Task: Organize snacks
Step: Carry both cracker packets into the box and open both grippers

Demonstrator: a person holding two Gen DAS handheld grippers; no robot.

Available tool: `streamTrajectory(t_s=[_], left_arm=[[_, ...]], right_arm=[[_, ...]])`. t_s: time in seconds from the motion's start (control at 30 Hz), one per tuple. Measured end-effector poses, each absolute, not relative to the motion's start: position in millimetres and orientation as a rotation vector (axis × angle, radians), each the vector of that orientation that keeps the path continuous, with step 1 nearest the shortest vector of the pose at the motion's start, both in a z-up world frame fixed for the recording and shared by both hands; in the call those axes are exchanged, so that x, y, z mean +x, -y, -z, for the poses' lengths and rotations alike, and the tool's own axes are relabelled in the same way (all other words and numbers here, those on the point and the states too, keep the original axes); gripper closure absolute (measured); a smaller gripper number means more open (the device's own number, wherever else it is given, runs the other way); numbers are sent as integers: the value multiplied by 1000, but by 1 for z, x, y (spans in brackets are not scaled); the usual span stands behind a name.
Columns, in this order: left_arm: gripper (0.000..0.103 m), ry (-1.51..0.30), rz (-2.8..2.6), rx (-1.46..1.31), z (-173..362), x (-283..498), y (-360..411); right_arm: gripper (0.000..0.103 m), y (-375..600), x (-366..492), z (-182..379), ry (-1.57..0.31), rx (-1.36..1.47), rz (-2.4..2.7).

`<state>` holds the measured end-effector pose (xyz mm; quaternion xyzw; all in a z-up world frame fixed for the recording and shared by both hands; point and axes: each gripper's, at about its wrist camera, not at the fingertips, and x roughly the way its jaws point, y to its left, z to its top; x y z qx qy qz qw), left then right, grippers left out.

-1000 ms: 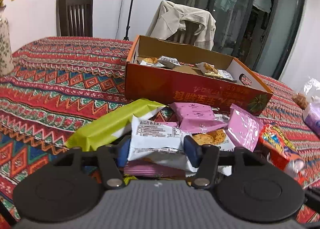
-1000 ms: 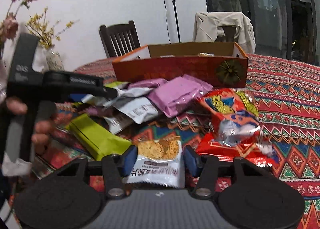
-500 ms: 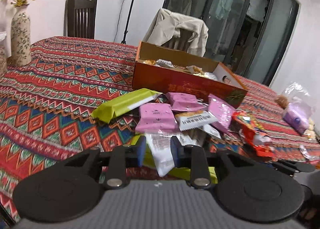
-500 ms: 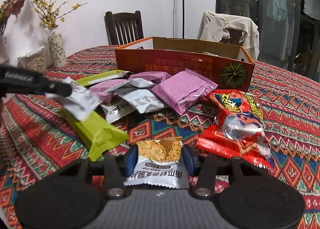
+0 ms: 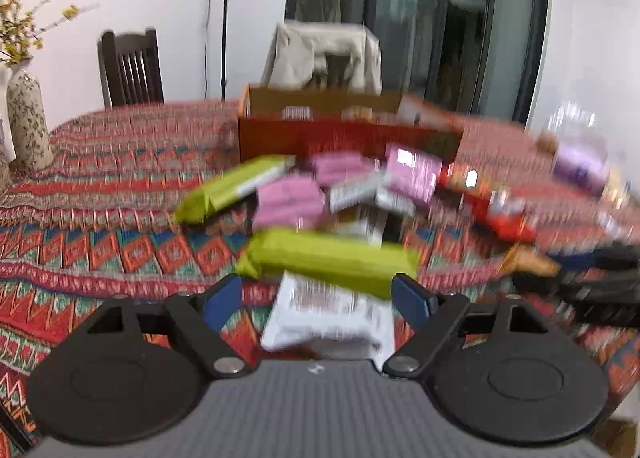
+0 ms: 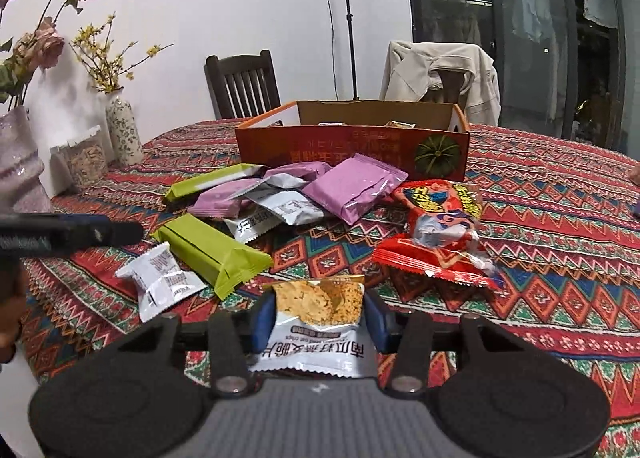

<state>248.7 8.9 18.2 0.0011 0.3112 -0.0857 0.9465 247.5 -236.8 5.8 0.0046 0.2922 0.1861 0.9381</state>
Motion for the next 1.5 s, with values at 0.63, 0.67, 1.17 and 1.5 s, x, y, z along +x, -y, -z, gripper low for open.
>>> streamTrajectory(t_s=[0.63, 0.67, 1.17, 1.5], left_arm=[[51, -669, 148, -4, -5, 233, -1], [51, -663, 152, -12, -7, 232, -2], [51, -516, 314, -104, -116, 373, -29], [51, -732, 144, -132, -100, 625, -20]], right_arm=[[56, 231, 234, -10, -584, 13, -422], [56, 231, 233, -11, -580, 13, -423], [56, 253, 314, -95, -403, 72, -526], [56, 221, 585, -116, -595, 171, -492]])
